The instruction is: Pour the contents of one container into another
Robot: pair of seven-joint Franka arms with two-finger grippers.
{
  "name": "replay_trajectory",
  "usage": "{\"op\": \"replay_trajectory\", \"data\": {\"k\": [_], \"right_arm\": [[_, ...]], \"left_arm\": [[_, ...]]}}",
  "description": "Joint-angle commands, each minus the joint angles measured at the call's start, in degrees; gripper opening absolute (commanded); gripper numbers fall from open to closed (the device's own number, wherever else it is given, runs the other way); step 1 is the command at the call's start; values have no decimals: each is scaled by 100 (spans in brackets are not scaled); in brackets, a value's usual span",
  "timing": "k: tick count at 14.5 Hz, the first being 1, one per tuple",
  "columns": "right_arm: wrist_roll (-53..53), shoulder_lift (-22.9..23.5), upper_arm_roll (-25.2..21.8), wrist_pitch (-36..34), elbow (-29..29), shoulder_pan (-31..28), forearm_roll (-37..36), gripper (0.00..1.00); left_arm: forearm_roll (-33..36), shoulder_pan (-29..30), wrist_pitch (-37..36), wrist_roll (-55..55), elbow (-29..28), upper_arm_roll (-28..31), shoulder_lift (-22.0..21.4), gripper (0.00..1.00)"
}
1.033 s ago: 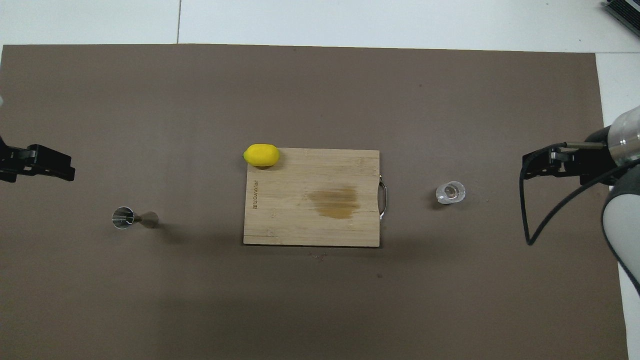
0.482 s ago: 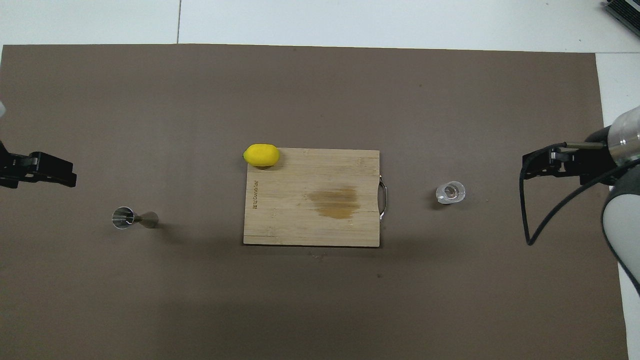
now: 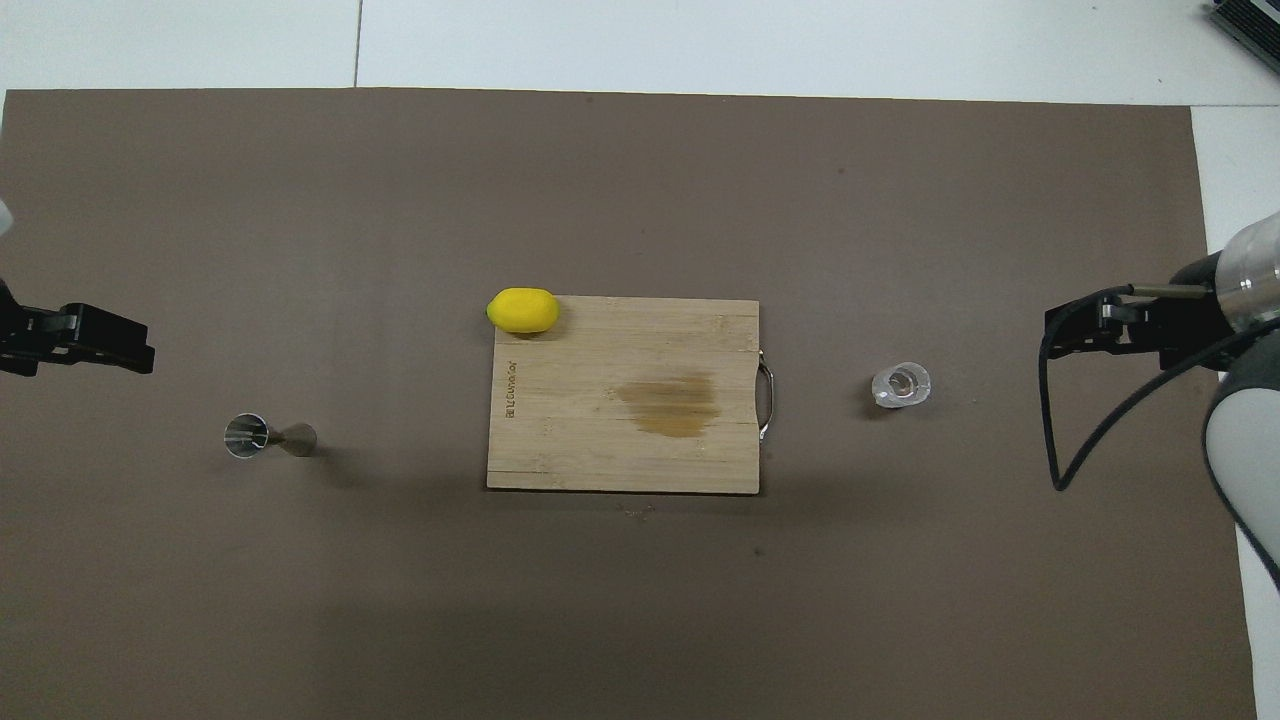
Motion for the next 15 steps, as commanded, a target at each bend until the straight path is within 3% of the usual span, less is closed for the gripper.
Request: {"op": "replay_trajectory", "data": {"k": [1, 9, 15], "right_arm": [[43, -16, 38, -102, 43, -57, -12, 100], [43, -16, 38, -93, 43, -57, -12, 100], [43, -16, 38, -93, 43, -57, -12, 100]], "left_arm": [[93, -115, 203, -42, -177, 62, -121, 100], [93, -71, 889, -68, -194, 70, -42, 100], [128, -36, 1608, -33, -185, 79, 345, 100]]}}
